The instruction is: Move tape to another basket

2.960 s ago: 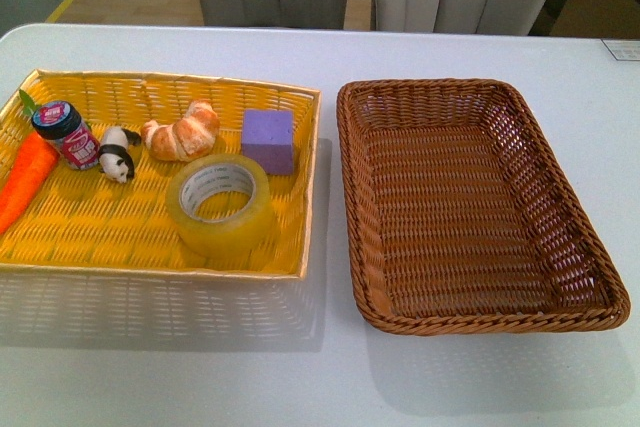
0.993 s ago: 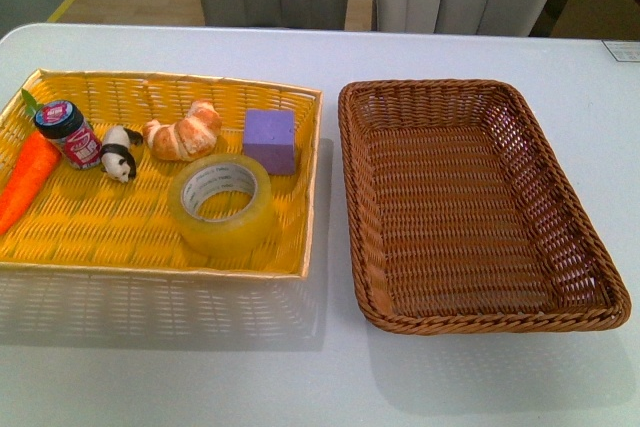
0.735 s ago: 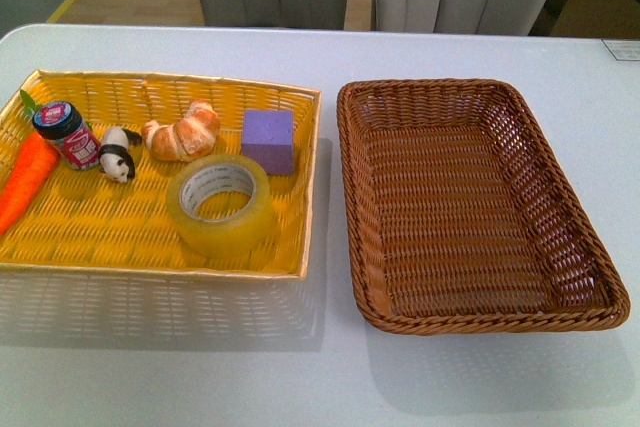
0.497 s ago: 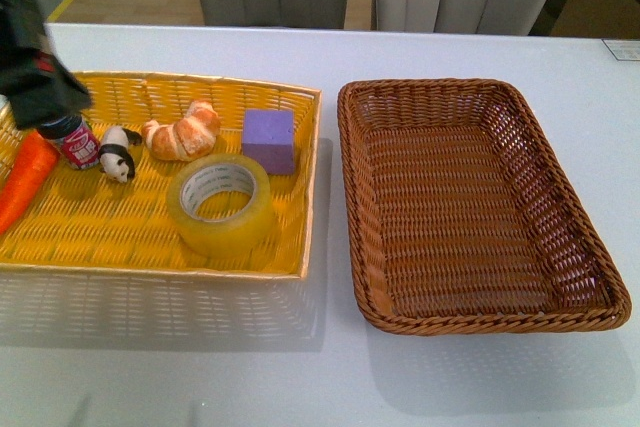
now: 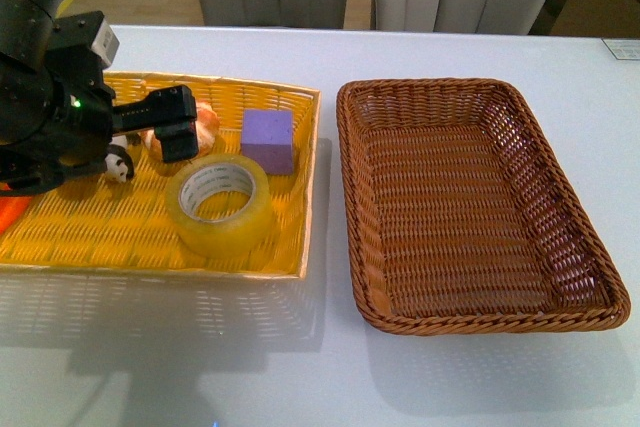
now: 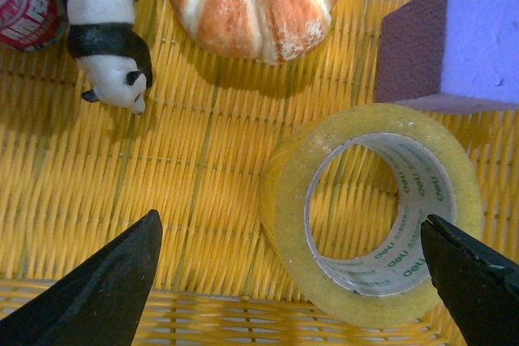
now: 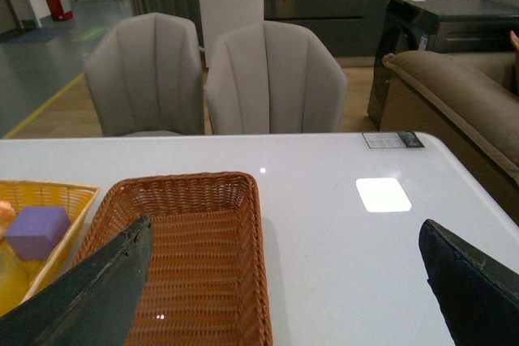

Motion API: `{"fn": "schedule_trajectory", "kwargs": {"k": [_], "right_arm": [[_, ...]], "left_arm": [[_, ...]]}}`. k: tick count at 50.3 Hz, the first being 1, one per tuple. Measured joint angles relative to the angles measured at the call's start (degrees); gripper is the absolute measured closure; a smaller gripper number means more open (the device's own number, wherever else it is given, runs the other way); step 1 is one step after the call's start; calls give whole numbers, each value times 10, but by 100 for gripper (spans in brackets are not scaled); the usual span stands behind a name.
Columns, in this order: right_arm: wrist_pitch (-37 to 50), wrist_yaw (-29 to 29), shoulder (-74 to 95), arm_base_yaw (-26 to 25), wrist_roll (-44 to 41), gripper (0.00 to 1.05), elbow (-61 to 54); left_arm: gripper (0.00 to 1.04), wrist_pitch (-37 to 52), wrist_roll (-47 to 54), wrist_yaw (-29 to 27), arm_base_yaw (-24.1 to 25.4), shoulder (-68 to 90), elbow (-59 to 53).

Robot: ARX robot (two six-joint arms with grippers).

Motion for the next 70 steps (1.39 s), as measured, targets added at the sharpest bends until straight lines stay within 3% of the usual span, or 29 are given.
{"fn": "schedule_trajectory", "kwargs": {"k": [27,49,60,70], "right_arm": [[0,0,0,0,0,9,0],[0,0,0,0,0,9,0],[0,0,0,0,0,9,0],[0,0,0,0,0,9,0]], "left_arm": [[10,-15,16,-26,-5,114,86],[89,-15,12,-31,-23,136,88],[89,-10,-13,-30,-24,107,63],[89,-2,-21,-28,-39,-14,24]]}}
